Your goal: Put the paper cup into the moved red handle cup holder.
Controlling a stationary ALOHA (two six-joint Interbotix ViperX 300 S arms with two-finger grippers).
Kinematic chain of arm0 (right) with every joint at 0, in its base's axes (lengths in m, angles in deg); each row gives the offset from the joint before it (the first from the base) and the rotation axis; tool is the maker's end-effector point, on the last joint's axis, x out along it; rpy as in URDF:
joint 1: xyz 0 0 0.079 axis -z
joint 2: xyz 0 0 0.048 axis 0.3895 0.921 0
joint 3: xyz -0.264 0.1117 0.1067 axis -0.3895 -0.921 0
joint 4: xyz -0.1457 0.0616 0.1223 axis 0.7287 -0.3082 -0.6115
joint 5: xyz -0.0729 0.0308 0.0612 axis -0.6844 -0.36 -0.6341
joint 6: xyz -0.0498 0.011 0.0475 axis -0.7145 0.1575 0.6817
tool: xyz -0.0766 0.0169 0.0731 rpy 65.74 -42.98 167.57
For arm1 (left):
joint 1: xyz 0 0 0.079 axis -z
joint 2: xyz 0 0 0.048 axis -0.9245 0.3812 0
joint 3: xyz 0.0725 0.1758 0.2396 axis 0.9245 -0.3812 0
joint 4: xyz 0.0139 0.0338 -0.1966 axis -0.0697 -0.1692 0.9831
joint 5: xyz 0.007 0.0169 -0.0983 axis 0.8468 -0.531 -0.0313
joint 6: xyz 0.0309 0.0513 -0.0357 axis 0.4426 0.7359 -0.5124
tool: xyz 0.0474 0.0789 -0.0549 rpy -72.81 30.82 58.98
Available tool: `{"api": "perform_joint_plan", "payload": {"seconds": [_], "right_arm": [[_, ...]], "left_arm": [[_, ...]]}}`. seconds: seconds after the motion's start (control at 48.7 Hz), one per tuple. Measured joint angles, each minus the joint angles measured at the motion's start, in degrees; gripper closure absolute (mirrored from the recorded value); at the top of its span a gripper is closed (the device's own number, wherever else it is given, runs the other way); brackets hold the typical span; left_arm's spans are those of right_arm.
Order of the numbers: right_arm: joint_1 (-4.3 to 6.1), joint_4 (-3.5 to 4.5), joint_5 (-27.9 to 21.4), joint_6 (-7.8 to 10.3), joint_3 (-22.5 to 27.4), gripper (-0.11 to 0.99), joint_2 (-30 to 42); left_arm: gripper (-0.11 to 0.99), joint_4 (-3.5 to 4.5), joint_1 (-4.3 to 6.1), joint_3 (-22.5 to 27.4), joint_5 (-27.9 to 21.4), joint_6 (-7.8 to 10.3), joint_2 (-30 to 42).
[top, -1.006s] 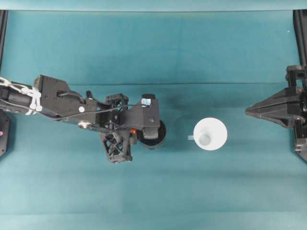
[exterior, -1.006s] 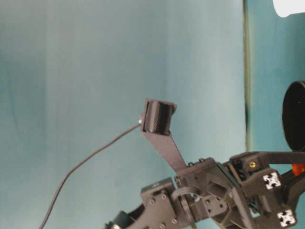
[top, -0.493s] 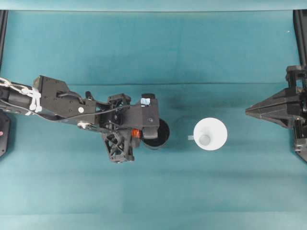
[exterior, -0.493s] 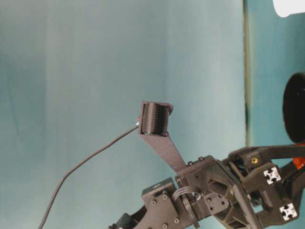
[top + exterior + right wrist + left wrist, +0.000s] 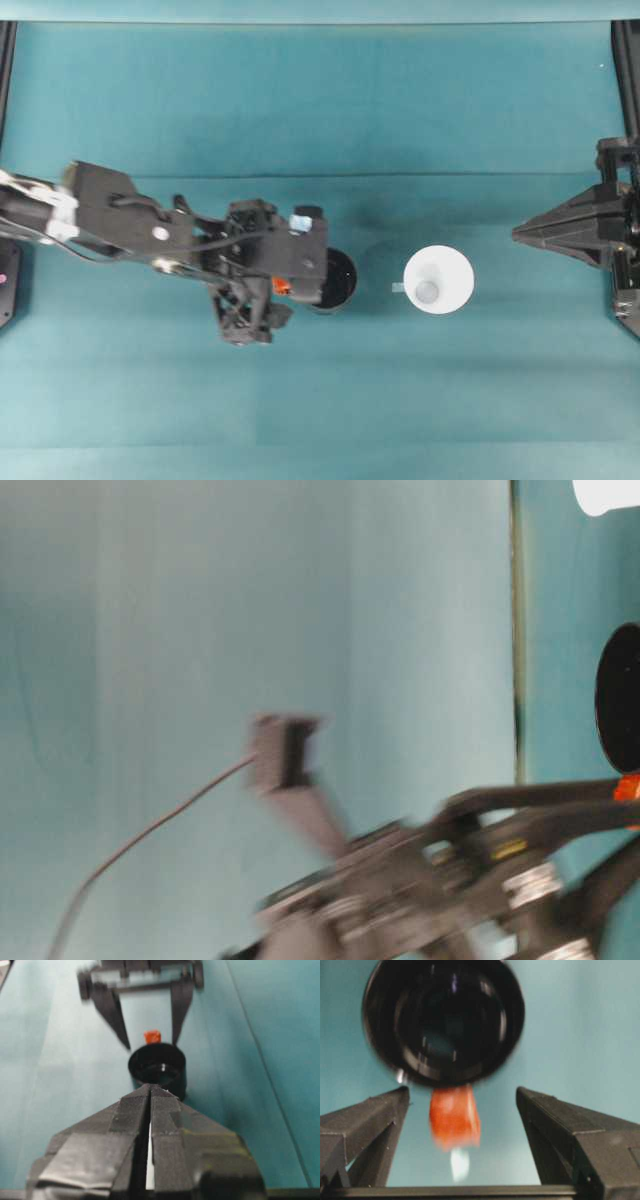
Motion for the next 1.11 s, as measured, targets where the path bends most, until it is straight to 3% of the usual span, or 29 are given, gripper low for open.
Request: {"api": "perform_joint_plan", "payload": {"seconds": [0.205,0.39,0.493,0.698,0.862,1.006,1.108], "right_arm": [[0.0,0.0,-1.4,0.09,0.0,0.97,0.0],[0.0,0.0,-3.9,0.26,0.0,0.97,0.0],[0.18,0.0,-5.4,2.2,0.0,0.97,0.1],[2.02,0.0,-8.7,7.91,0.8,0.96,1.8],[2.99,-0.09,-13.4,9.05,3.9,0.93,6.4],[3.25,0.0,-17.8,9.05,7.0,0.82,12.2],[3.34,0.0,-20.0,9.05,9.2,0.62,16.4]], "left_arm": [[-0.04,0.0,0.0,-3.3,-4.2,0.0,-11.7],[-0.03,-0.09,0.0,-7.4,-5.2,0.09,-22.1],[-0.03,0.0,0.09,-9.8,-5.3,0.09,-27.5],[-0.03,0.0,0.09,-13.9,-5.2,0.09,-33.8],[-0.03,-0.09,0.18,-14.9,-5.2,0.09,-35.0],[-0.03,0.0,0.18,-15.0,-5.2,0.0,-35.0],[-0.03,0.0,0.18,-15.0,-5.3,0.0,-34.8]]}}
